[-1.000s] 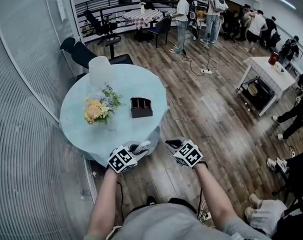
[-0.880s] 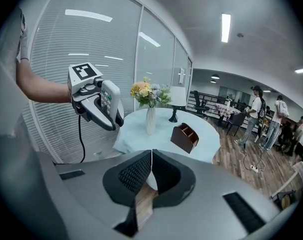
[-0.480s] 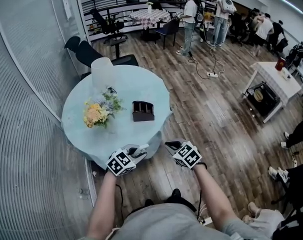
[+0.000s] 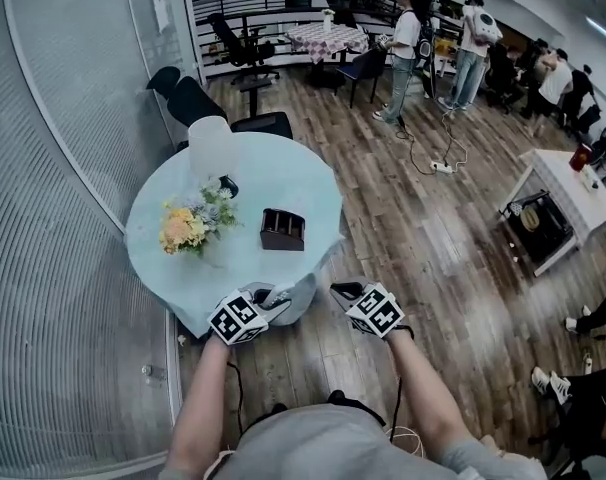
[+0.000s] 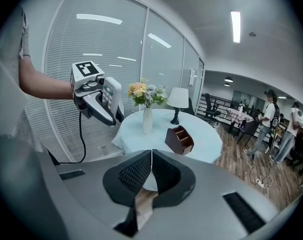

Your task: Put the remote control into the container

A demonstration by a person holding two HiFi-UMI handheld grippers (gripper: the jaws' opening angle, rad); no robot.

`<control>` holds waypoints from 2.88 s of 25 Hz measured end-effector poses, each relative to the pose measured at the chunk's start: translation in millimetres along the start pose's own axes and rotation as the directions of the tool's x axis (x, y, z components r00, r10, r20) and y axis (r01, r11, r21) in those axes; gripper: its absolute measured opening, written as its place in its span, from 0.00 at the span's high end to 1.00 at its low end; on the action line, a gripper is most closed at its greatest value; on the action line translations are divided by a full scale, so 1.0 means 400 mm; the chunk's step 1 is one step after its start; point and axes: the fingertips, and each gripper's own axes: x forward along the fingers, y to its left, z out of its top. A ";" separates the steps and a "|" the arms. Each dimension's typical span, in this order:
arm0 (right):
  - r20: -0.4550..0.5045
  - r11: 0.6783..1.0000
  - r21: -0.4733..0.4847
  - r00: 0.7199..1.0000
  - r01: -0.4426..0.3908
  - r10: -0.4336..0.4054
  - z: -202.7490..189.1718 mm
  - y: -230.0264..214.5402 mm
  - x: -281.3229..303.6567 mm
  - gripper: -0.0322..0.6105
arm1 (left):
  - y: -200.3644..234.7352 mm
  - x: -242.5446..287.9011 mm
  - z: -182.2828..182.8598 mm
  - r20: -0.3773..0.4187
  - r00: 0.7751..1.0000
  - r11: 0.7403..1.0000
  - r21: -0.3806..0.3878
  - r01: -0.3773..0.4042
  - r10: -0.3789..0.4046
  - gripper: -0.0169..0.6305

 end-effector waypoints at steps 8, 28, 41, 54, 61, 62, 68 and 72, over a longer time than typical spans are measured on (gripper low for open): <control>0.013 0.997 -0.036 0.997 -0.070 0.070 -0.026 -0.053 -0.052 0.92 | -0.029 0.053 0.073 0.002 0.998 0.997 -0.043 -0.063 0.063 0.87; 0.009 0.992 -0.077 0.995 -0.098 0.099 -0.103 -0.133 -0.150 0.92 | -0.071 0.165 0.175 0.010 0.994 0.993 -0.047 -0.105 0.105 0.87; 0.000 0.991 -0.072 0.994 -0.111 0.111 -0.107 -0.167 -0.113 0.92 | -0.020 0.198 0.152 0.000 0.995 0.992 -0.068 -0.103 0.104 0.87; -0.036 0.990 -0.082 0.993 -0.113 0.110 -0.100 -0.250 -0.029 0.92 | 0.090 0.245 0.133 0.016 0.996 0.992 -0.095 -0.087 0.089 0.87; -0.071 0.990 -0.078 0.991 -0.122 0.116 -0.085 -0.301 0.027 0.92 | 0.165 0.293 0.113 0.000 0.999 0.995 -0.093 -0.047 0.047 0.87; -0.076 0.989 -0.085 0.990 -0.121 0.115 -0.080 -0.310 0.039 0.92 | 0.178 0.296 0.113 0.002 0.999 0.995 -0.093 -0.043 0.044 0.87; -0.098 0.989 -0.094 0.990 -0.115 0.106 -0.039 -0.353 0.108 0.92 | 0.269 0.296 0.106 0.017 0.999 0.996 -0.088 -0.028 0.029 0.87; -0.110 0.989 -0.085 0.988 -0.119 0.109 -0.022 -0.370 0.165 0.92 | 0.330 0.294 0.081 0.013 1.000 0.996 -0.090 -0.020 0.021 0.87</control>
